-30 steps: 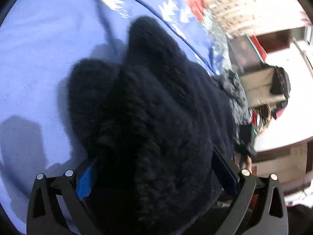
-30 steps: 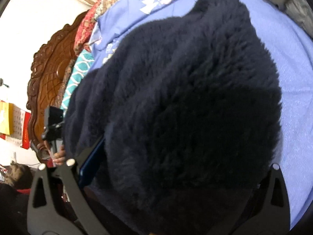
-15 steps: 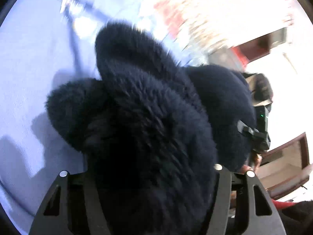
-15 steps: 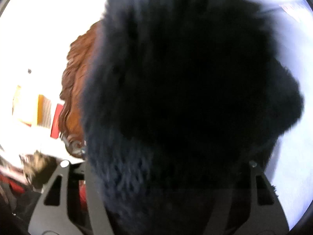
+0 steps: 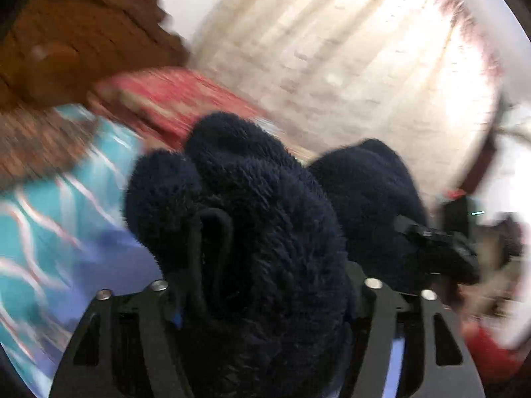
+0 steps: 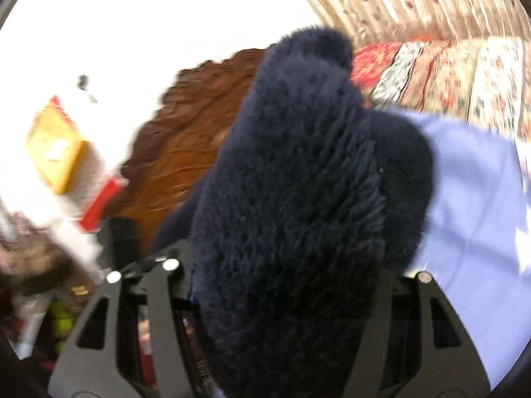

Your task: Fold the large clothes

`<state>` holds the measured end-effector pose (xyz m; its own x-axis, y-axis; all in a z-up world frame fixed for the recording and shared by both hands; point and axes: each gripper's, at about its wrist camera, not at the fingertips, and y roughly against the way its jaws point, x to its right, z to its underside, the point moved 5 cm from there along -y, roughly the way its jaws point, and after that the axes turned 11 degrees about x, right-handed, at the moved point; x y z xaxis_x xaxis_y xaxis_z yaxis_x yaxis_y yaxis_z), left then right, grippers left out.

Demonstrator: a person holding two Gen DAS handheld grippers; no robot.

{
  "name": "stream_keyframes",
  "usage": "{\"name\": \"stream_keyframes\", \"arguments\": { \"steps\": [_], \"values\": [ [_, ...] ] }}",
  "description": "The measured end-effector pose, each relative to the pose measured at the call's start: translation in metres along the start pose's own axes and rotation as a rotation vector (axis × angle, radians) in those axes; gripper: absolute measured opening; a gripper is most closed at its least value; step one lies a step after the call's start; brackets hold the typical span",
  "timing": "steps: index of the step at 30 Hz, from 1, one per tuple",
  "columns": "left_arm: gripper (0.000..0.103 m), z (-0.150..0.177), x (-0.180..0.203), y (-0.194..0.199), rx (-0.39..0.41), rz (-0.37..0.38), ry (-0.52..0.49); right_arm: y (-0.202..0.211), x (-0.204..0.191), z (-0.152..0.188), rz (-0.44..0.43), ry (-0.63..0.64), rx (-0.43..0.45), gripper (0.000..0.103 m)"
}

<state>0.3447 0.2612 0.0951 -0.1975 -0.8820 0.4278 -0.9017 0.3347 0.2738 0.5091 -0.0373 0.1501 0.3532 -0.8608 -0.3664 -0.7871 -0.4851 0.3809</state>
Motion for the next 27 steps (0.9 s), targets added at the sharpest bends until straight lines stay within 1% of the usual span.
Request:
{"name": "stream_keyframes", "arguments": {
  "steps": [1,2,3,4,5,6,7,8,9,10,12,13,15,17,18,19,21,22,24,27],
  "values": [
    [0.097,0.005,-0.028,-0.03,-0.004,-0.162,-0.049,-0.026,0.016,0.002,0.195,0.082,-0.007,0.088],
    [0.097,0.018,-0.054,-0.058,-0.067,-0.291,-0.081,-0.047,0.035,0.008,0.395,0.17,-0.02,0.088],
    [0.097,0.039,-0.083,-0.087,-0.174,-0.39,-0.1,-0.066,0.053,0.019,0.565,0.231,-0.046,0.088],
    [0.097,0.057,-0.11,-0.105,-0.262,-0.456,-0.092,-0.076,0.063,0.034,0.612,0.218,-0.066,0.087],
    [0.097,0.078,-0.134,-0.117,-0.346,-0.542,-0.081,-0.081,0.07,0.048,0.579,0.172,-0.075,0.087],
    [0.098,0.095,-0.156,-0.122,-0.396,-0.631,-0.072,-0.087,0.068,0.066,0.523,0.132,-0.089,0.087],
    [0.099,0.104,-0.169,-0.121,-0.38,-0.613,-0.016,-0.088,0.07,0.08,0.508,0.138,-0.107,0.087],
    [0.099,0.104,-0.174,-0.115,-0.339,-0.576,0.038,-0.089,0.067,0.101,0.501,0.178,-0.14,0.087],
    [0.1,0.101,-0.175,-0.108,-0.31,-0.558,0.074,-0.086,0.066,0.114,0.491,0.209,-0.15,0.087],
    [0.099,0.098,-0.172,-0.099,-0.29,-0.548,0.101,-0.088,0.056,0.117,0.486,0.234,-0.148,0.087],
    [0.099,0.085,-0.165,-0.077,-0.227,-0.554,0.109,-0.073,0.039,0.134,0.458,0.282,-0.143,0.087],
    [0.099,0.077,-0.157,-0.06,-0.165,-0.564,0.094,-0.059,0.03,0.145,0.43,0.285,-0.139,0.087],
    [0.099,0.068,-0.138,-0.024,-0.074,-0.55,0.083,-0.03,0.01,0.159,0.361,0.252,-0.123,0.087],
    [0.099,0.064,-0.119,0.009,-0.027,-0.546,0.069,-0.006,-0.012,0.167,0.308,0.205,-0.113,0.087],
    [0.099,0.068,-0.105,0.025,-0.021,-0.553,0.052,0.005,-0.024,0.173,0.282,0.181,-0.121,0.087],
    [0.1,0.071,-0.092,0.036,-0.033,-0.565,0.022,0.023,-0.035,0.186,0.264,0.16,-0.13,0.089],
    [0.1,0.093,-0.07,0.06,-0.068,-0.569,-0.02,0.058,-0.052,0.205,0.242,0.126,-0.143,0.091],
    [0.1,0.11,-0.056,0.074,-0.094,-0.567,-0.041,0.072,-0.056,0.213,0.235,0.116,-0.147,0.092],
    [0.1,0.141,-0.033,0.093,-0.154,-0.562,-0.066,0.107,-0.062,0.233,0.25,0.093,-0.158,0.093],
    [0.1,0.189,0.005,0.123,-0.249,-0.528,-0.094,0.154,-0.062,0.262,0.283,0.037,-0.185,0.094]
  ]
}}
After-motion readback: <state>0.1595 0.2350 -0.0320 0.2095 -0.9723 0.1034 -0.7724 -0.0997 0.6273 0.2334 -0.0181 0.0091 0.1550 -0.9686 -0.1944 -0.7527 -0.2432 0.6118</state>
